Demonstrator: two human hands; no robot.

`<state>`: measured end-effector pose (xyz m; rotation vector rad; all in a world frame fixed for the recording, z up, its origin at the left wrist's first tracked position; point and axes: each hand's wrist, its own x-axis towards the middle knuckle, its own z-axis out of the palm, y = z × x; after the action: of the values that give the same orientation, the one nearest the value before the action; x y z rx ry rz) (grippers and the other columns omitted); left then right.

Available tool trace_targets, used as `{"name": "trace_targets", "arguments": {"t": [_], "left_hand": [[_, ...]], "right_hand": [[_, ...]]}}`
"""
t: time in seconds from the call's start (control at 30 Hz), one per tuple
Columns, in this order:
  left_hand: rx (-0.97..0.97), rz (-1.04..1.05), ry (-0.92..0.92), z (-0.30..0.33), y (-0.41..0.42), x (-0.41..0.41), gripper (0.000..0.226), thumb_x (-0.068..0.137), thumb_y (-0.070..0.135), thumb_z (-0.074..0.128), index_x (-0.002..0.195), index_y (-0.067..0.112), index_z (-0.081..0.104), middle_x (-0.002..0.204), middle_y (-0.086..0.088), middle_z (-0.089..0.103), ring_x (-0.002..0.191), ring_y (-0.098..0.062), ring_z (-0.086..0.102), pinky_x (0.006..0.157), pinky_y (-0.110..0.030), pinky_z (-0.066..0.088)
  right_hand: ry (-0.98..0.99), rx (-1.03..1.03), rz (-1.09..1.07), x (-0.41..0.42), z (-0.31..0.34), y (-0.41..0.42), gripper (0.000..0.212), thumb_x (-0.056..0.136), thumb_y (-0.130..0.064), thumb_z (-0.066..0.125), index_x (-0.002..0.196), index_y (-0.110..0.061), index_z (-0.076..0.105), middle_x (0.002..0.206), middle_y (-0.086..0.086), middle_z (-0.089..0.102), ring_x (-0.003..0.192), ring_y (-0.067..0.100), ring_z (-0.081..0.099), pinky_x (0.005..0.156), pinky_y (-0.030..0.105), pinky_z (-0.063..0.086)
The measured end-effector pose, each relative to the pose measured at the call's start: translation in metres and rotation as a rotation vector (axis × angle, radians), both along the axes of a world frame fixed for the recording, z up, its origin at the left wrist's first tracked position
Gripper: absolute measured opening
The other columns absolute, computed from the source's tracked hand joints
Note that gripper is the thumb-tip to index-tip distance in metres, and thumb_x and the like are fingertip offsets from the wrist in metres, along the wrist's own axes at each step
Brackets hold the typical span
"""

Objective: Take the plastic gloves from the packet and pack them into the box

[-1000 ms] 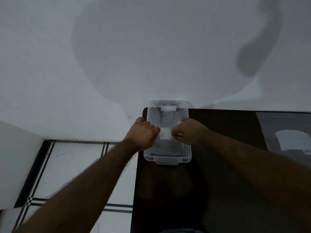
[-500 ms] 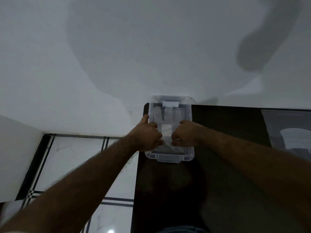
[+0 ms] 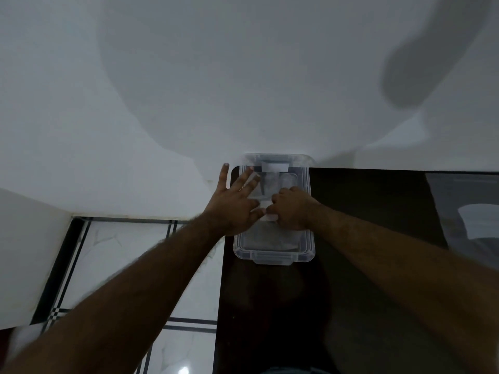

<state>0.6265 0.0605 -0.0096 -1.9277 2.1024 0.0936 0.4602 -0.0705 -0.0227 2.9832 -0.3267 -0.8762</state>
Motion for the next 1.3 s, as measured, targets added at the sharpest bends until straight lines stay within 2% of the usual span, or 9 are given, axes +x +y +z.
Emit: {"name": "trace_targets", "arguments": {"t": [0.13, 0.33, 0.5, 0.57, 0.7, 0.77, 0.93, 1.13, 1.3], "left_hand": [[0.085, -0.011, -0.022, -0.003, -0.022, 0.003, 0.093, 0.094, 0.075, -0.010, 0.130, 0.049, 0.072, 0.181, -0.002, 0.007, 0.166, -0.027, -0.015, 0.119, -0.074, -0.020], [0.032, 0.077, -0.168, 0.002, -0.035, 0.007, 0.099, 0.093, 0.090, 0.005, 0.146, 0.030, 0.064, 0.181, -0.008, 0.007, 0.167, -0.029, -0.009, 0.120, -0.075, -0.020], [-0.030, 0.131, -0.175, 0.008, -0.034, 0.002, 0.104, 0.091, 0.091, 0.001, 0.161, 0.029, 0.048, 0.180, -0.011, -0.001, 0.166, -0.030, -0.013, 0.119, -0.075, -0.021], [-0.069, 0.137, -0.150, 0.010, -0.030, 0.000, 0.100, 0.094, 0.087, 0.000, 0.151, 0.032, 0.060, 0.180, -0.010, 0.003, 0.167, -0.030, -0.010, 0.120, -0.075, -0.021], [-0.117, 0.122, -0.090, 0.006, -0.018, -0.003, 0.099, 0.098, 0.081, -0.003, 0.104, 0.033, 0.083, 0.178, -0.007, 0.019, 0.167, -0.028, 0.000, 0.122, -0.073, -0.018], [-0.079, 0.120, -0.099, 0.003, -0.014, -0.002, 0.105, 0.095, 0.083, -0.009, 0.105, 0.033, 0.083, 0.177, -0.008, 0.023, 0.167, -0.028, 0.002, 0.122, -0.074, -0.015], [-0.077, 0.171, -0.087, 0.011, -0.010, -0.001, 0.104, 0.095, 0.084, -0.005, 0.139, 0.028, 0.070, 0.177, -0.010, 0.025, 0.167, -0.028, 0.003, 0.122, -0.073, -0.019], [-0.143, 0.094, 0.005, 0.014, 0.019, -0.015, 0.081, 0.105, 0.074, 0.015, 0.104, 0.029, 0.082, 0.170, -0.009, 0.041, 0.167, -0.029, 0.012, 0.123, -0.069, -0.022], [0.040, -0.146, 0.056, 0.000, 0.035, -0.020, 0.076, 0.108, 0.070, 0.021, 0.096, 0.027, 0.084, 0.120, 0.002, 0.079, 0.156, -0.028, 0.041, 0.126, -0.070, -0.011]], "right_hand": [[0.039, -0.016, 0.011, -0.002, 0.002, 0.002, 0.052, 0.105, -0.053, 0.048, 0.153, -0.034, 0.048, 0.139, 0.008, 0.059, 0.128, 0.030, 0.053, 0.112, 0.049, 0.037], [0.056, -0.035, -0.002, -0.001, 0.007, 0.005, 0.051, 0.107, -0.049, 0.045, 0.156, -0.032, 0.044, 0.140, 0.009, 0.059, 0.130, 0.031, 0.052, 0.117, 0.050, 0.033], [0.009, -0.012, -0.020, 0.000, 0.007, 0.005, 0.049, 0.106, -0.049, 0.047, 0.152, -0.031, 0.050, 0.141, 0.007, 0.058, 0.129, 0.029, 0.053, 0.115, 0.049, 0.036], [-0.044, -0.007, -0.032, 0.001, 0.004, 0.002, 0.048, 0.105, -0.046, 0.051, 0.150, -0.028, 0.051, 0.142, 0.007, 0.057, 0.131, 0.029, 0.052, 0.116, 0.049, 0.037], [-0.087, -0.001, -0.112, 0.010, -0.005, -0.008, 0.058, 0.098, -0.050, 0.061, 0.149, -0.025, 0.049, 0.150, 0.009, 0.054, 0.139, 0.030, 0.049, 0.121, 0.055, 0.031], [-0.046, 0.003, -0.118, 0.014, -0.010, -0.012, 0.067, 0.094, -0.055, 0.065, 0.151, -0.025, 0.046, 0.154, 0.010, 0.052, 0.142, 0.031, 0.048, 0.123, 0.059, 0.026], [-0.056, -0.021, -0.153, 0.016, -0.011, -0.011, 0.064, 0.096, -0.055, 0.062, 0.150, -0.025, 0.046, 0.154, 0.009, 0.052, 0.143, 0.032, 0.047, 0.125, 0.062, 0.021], [-0.050, -0.020, -0.108, -0.001, 0.015, 0.004, 0.035, 0.103, -0.044, 0.055, 0.132, -0.026, 0.062, 0.125, 0.004, 0.067, 0.126, 0.028, 0.059, 0.125, 0.062, 0.018], [0.134, 0.014, 0.056, -0.021, 0.019, 0.015, 0.024, 0.103, -0.041, 0.059, 0.121, -0.029, 0.069, 0.117, 0.001, 0.069, 0.123, 0.024, 0.061, 0.125, 0.065, 0.010]]}}
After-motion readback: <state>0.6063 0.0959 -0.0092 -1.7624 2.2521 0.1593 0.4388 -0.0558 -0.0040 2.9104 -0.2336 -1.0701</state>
